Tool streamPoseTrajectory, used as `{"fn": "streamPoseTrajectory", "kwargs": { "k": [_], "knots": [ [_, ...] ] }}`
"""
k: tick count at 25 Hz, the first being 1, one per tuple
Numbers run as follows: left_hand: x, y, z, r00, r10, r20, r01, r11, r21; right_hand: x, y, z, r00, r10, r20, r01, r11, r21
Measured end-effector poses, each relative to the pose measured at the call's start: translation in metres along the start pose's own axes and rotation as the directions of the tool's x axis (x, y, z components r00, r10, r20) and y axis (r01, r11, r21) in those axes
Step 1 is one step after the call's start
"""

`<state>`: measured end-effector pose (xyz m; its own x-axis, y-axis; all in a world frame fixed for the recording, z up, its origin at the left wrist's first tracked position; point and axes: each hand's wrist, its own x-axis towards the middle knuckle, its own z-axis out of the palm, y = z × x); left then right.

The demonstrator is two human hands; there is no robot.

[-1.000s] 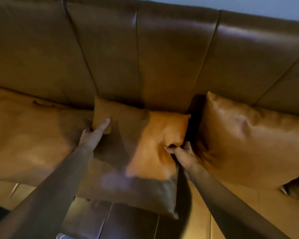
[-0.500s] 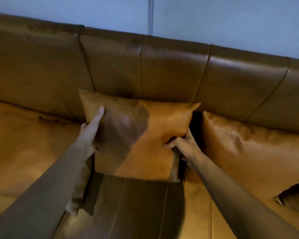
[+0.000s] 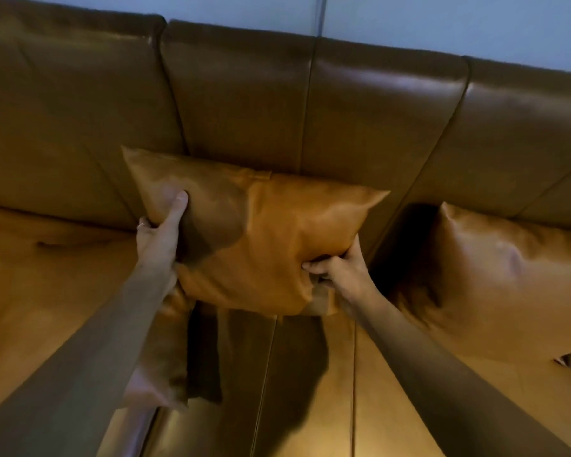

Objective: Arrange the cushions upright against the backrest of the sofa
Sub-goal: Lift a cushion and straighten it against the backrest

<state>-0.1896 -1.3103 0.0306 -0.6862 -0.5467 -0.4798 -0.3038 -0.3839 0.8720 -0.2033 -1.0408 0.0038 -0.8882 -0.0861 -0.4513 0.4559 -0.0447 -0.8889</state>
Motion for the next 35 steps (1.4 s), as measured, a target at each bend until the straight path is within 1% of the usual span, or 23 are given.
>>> {"fn": "streamPoseTrajectory", "kwargs": {
  "k": [3,6,11,14,17,22,25,29,33,35],
  "knots": [
    [0.01,0.013,0.001,1.0,0.023,0.018,-0.023,0.999,0.048,0.001,0.003,0.007,1.0,0.013,-0.015,-0.013,1.0,0.009],
    [0.013,0.015,0.007,1.0,0.005,-0.01,-0.004,0.996,0.086,0.005,-0.006,-0.002,1.0,0.01,-0.017,-0.01,1.0,-0.013],
    [0.01,0.008,0.013,0.998,-0.057,0.004,0.056,0.995,0.086,0.001,-0.013,-0.016,0.996,0.008,-0.09,-0.013,0.998,-0.059],
    [0.006,0.001,0.018,0.998,-0.06,0.015,0.059,0.996,0.07,-0.002,-0.011,-0.024,0.99,0.018,-0.142,-0.027,0.998,-0.059],
    [0.001,0.0,0.023,0.997,-0.066,0.044,0.063,0.996,0.067,-0.004,-0.01,-0.029,0.984,0.04,-0.173,-0.052,0.996,-0.067],
    [-0.001,-0.008,0.024,0.995,-0.088,0.04,0.085,0.993,0.086,-0.001,-0.012,-0.038,0.979,0.041,-0.2,-0.064,0.992,-0.112],
    [-0.004,-0.014,0.027,0.99,-0.114,0.081,0.103,0.987,0.127,-0.001,-0.006,-0.039,0.977,0.081,-0.195,-0.104,0.989,-0.109],
    [-0.004,-0.015,0.03,0.98,-0.105,0.17,0.075,0.982,0.173,0.005,-0.003,-0.038,0.982,0.052,-0.182,-0.071,0.993,-0.099],
    [-0.005,-0.019,0.027,0.984,-0.076,0.161,0.034,0.968,0.247,0.001,0.001,-0.043,0.976,0.058,-0.208,-0.08,0.992,-0.097],
    [-0.002,-0.018,0.028,0.986,-0.084,0.146,0.031,0.944,0.33,0.0,0.003,-0.043,0.975,0.036,-0.219,-0.065,0.99,-0.125]
  ]
}}
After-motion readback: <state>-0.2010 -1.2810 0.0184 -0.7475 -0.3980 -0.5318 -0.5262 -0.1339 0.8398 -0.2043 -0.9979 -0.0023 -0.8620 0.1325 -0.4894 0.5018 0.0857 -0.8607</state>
